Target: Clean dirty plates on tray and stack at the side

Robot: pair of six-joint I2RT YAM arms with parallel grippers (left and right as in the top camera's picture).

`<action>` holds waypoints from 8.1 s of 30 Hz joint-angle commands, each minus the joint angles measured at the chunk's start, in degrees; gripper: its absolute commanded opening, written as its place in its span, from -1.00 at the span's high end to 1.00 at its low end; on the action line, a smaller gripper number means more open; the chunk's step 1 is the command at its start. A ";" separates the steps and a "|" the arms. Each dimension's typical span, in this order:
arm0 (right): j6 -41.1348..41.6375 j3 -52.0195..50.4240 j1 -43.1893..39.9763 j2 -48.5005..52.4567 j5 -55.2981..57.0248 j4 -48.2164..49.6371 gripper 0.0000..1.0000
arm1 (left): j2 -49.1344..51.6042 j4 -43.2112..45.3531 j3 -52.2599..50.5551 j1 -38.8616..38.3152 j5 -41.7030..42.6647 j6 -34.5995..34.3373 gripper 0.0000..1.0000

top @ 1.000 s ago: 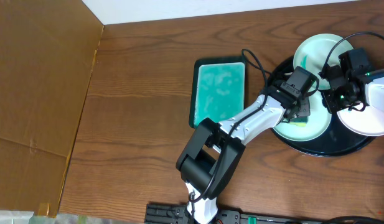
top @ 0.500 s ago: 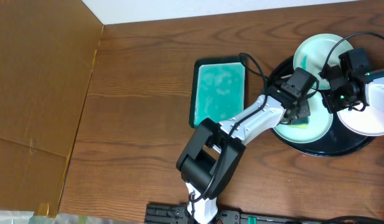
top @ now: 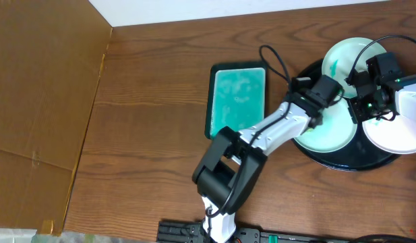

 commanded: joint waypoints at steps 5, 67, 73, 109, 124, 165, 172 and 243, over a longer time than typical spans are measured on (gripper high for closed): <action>0.35 0.66 0.07 1.14 2.27 -0.28 0.97 | -4.92 3.69 -0.96 3.93 18.05 1.16 0.86; 1.20 0.66 0.07 1.14 2.25 1.40 0.97 | -4.48 20.44 -13.29 10.43 42.99 16.33 0.86; 1.20 0.66 0.07 1.14 2.25 1.33 0.98 | -4.46 25.00 -19.23 10.36 26.43 11.96 0.86; -4.52 8.98 5.09 -7.50 15.41 0.98 0.98 | -35.74 10.49 -18.25 32.52 11.93 14.10 0.86; -43.89 9.31 24.65 -14.53 66.27 20.76 0.98 | -34.84 5.35 -18.34 40.89 11.91 14.16 0.85; 1.84 1.75 0.46 -3.96 2.60 0.39 0.97 | -34.82 11.56 -18.34 31.50 25.03 8.83 0.86; 1.84 1.75 0.48 0.90 5.44 2.95 0.98 | -32.44 12.11 -18.34 23.76 25.05 0.92 0.86; 4.17 1.77 0.48 4.87 5.22 5.20 0.98 | 1.29 46.27 -18.53 13.35 21.94 14.10 0.85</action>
